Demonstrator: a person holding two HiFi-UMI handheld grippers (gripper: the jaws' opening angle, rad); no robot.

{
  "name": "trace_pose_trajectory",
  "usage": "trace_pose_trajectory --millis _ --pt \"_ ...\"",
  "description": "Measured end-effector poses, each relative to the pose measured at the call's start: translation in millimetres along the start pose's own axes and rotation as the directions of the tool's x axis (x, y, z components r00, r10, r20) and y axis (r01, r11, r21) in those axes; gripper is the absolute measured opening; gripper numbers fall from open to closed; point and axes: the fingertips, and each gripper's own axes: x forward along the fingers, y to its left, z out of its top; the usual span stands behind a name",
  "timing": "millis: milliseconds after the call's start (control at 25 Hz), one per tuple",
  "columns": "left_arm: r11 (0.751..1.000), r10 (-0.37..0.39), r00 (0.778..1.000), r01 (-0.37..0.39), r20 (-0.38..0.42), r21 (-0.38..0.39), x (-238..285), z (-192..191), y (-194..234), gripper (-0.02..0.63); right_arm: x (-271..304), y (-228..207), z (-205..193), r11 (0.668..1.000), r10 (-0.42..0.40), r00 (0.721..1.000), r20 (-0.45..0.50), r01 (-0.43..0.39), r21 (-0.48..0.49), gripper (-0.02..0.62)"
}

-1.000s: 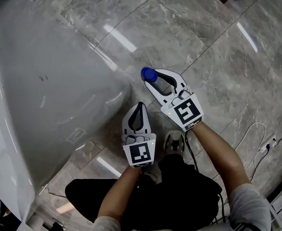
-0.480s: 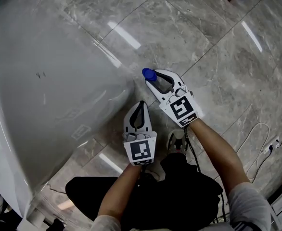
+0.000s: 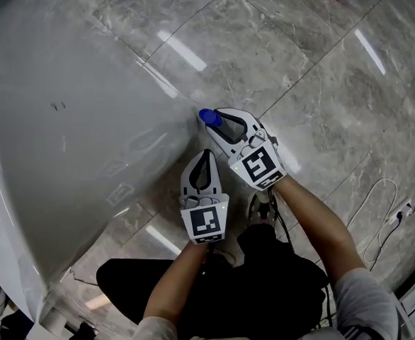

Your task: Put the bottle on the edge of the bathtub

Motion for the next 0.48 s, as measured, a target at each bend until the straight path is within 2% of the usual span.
trace_pose_trajectory --millis 480 --pt "1.000 0.004 1.000 -0.004 0.003 0.009 -8 -3 3 0.011 0 8 -14 1.000 -0.013 1.000 -0.015 0.013 0.007 0.143"
